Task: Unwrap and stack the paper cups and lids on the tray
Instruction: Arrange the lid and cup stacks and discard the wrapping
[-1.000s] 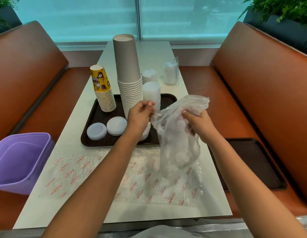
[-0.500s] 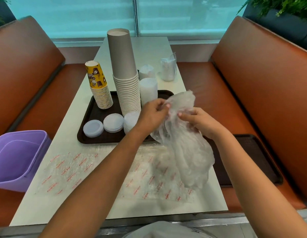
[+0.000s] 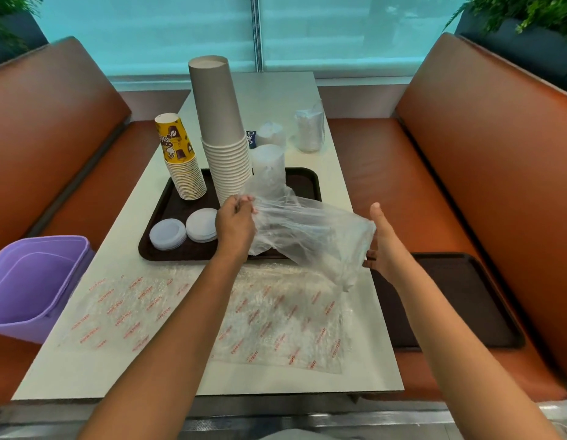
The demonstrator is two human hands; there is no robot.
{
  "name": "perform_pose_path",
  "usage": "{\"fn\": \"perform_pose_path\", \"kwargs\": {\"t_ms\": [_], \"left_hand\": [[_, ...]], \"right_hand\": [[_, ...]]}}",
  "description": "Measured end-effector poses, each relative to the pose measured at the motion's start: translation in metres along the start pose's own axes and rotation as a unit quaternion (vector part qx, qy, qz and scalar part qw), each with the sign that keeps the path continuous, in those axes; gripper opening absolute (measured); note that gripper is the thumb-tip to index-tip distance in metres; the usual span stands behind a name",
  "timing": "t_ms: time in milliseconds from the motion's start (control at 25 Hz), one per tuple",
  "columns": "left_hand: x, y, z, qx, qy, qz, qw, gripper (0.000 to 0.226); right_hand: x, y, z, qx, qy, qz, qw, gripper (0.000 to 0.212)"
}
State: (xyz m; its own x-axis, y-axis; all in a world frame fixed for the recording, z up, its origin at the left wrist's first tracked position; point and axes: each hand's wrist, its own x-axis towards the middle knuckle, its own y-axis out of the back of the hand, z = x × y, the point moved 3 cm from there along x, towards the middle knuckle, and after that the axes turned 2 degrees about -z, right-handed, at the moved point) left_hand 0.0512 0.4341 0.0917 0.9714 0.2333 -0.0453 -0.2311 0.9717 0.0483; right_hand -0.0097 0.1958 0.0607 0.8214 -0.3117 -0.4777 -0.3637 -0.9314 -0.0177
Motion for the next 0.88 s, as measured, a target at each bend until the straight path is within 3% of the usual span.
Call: {"fn": "perform_pose_path", "kwargs": {"t_ms": [80, 120, 200, 280, 320, 360, 440, 520, 640, 680, 760, 800, 840, 880], "left_hand": [[-0.002, 0.007, 0.000, 0.003, -0.011, 0.018, 1.000, 0.029], [-0.002, 0.011, 0.000, 0.004, -0.015, 0.022, 1.000, 0.029], [-0.002, 0.017, -0.001, 0.007, -0.021, 0.020, 1.000, 0.028], [-0.004, 0.022, -0.001, 0.029, -0.025, 0.000, 0.999, 0.024], [-0.005, 0.027, -0.003, 0.063, -0.035, -0.010, 0.997, 0.023], [-0.006, 0.035, -0.005, 0.118, -0.051, -0.018, 0.991, 0.025], [-0.009, 0.050, -0.012, 0.241, -0.075, -0.037, 0.967, 0.036], [-0.013, 0.066, -0.024, 0.310, -0.047, -0.063, 0.948, 0.042], [-0.021, 0.085, -0.051, 0.305, 0.027, -0.095, 0.947, 0.041], [-0.022, 0.090, -0.059, 0.286, 0.051, -0.093, 0.952, 0.039], [-0.025, 0.101, -0.073, 0.268, 0.095, -0.084, 0.955, 0.029], [-0.028, 0.105, -0.078, 0.262, 0.114, -0.085, 0.955, 0.025], [-0.030, 0.107, -0.084, 0.251, 0.134, -0.089, 0.955, 0.021], [-0.034, 0.109, -0.088, 0.240, 0.155, -0.094, 0.954, 0.019]], "right_hand": [[-0.003, -0.002, 0.007, 0.005, 0.038, 0.148, 0.988, 0.066], [-0.005, -0.003, 0.010, -0.003, 0.046, 0.170, 0.984, 0.064], [-0.004, -0.017, 0.019, -0.024, 0.007, 0.053, 0.998, 0.065], [-0.010, -0.031, 0.022, -0.013, -0.030, -0.066, 0.997, 0.041], [-0.014, -0.034, 0.019, 0.005, -0.024, -0.076, 0.997, 0.024], [-0.019, -0.037, 0.015, 0.023, -0.015, -0.056, 0.998, 0.015], [-0.024, -0.034, 0.010, 0.059, 0.003, 0.001, 0.998, 0.021], [-0.028, -0.031, 0.009, 0.082, -0.005, 0.054, 0.995, 0.022], [-0.038, -0.032, 0.020, 0.157, -0.021, 0.093, 0.983, 0.010], [-0.044, -0.033, 0.023, 0.150, -0.010, 0.112, 0.982, 0.017], [-0.054, -0.030, 0.024, -0.003, 0.097, 0.204, 0.974, 0.034], [-0.065, -0.034, 0.020, -0.123, 0.208, 0.259, 0.935, 0.037], [-0.078, -0.047, 0.016, -0.225, 0.331, 0.265, 0.877, 0.037], [-0.087, -0.067, 0.018, -0.304, 0.423, 0.212, 0.827, 0.037]]}}
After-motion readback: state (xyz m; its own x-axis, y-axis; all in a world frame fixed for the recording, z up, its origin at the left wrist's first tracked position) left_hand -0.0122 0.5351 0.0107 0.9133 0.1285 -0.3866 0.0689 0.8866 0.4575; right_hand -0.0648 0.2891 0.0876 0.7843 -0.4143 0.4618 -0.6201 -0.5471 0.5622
